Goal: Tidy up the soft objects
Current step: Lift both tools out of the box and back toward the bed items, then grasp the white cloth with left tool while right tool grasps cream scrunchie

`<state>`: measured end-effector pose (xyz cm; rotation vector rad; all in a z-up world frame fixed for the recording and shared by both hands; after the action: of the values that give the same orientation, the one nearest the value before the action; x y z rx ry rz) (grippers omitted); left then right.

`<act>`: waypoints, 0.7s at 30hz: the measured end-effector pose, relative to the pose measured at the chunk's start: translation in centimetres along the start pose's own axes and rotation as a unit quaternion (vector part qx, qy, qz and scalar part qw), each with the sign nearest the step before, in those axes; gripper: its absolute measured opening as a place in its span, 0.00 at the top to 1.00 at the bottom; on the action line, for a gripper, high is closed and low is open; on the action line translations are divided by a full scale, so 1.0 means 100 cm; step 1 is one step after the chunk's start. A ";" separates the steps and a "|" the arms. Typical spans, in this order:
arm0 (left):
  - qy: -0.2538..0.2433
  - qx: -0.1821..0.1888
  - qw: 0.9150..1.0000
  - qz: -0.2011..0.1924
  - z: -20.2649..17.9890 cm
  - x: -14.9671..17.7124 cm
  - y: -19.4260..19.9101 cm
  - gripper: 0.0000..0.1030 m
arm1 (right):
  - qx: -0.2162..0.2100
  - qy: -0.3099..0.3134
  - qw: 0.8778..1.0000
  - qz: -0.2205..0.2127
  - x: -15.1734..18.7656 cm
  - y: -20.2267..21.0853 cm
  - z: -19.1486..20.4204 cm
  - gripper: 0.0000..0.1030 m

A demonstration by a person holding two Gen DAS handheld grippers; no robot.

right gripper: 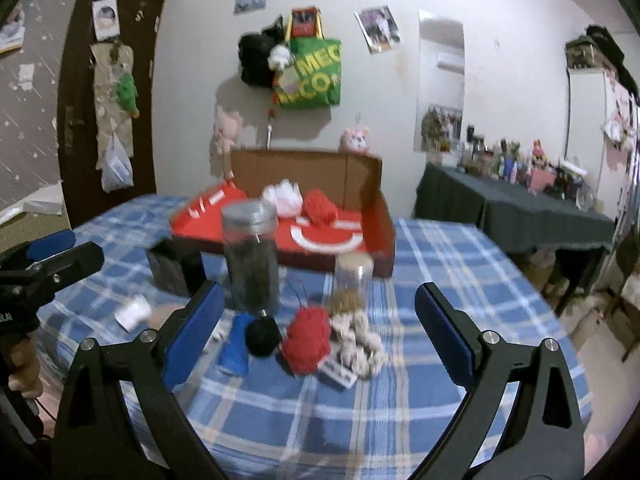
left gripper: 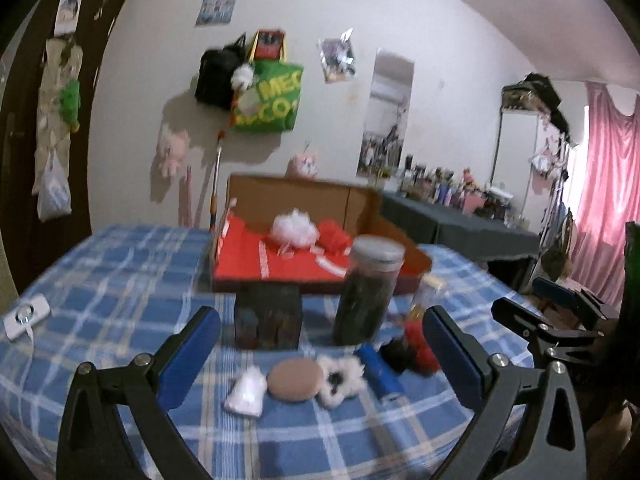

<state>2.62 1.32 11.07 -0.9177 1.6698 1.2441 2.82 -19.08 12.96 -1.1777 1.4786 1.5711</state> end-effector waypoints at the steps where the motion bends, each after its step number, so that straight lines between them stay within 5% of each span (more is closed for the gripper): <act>1: 0.003 -0.003 1.000 0.008 0.002 0.005 -0.005 0.00 | 0.002 -0.003 1.000 0.007 0.007 -0.005 -0.002 0.05; 21: 0.039 -0.060 0.989 0.132 0.058 0.054 -0.064 0.00 | 0.015 -0.054 0.990 0.129 0.064 -0.079 -0.060 0.05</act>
<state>7.49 5.06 2.94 -0.8449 1.8399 1.5157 8.63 -24.63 4.35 -0.8970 1.6267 1.7458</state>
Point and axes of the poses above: each gripper's, at about its wrist camera, not at the fingertips, and y roughly against the way its jaws point, z to its left, x to its underside, the point moved 3 cm from there along -y, roughly the way its jaws point
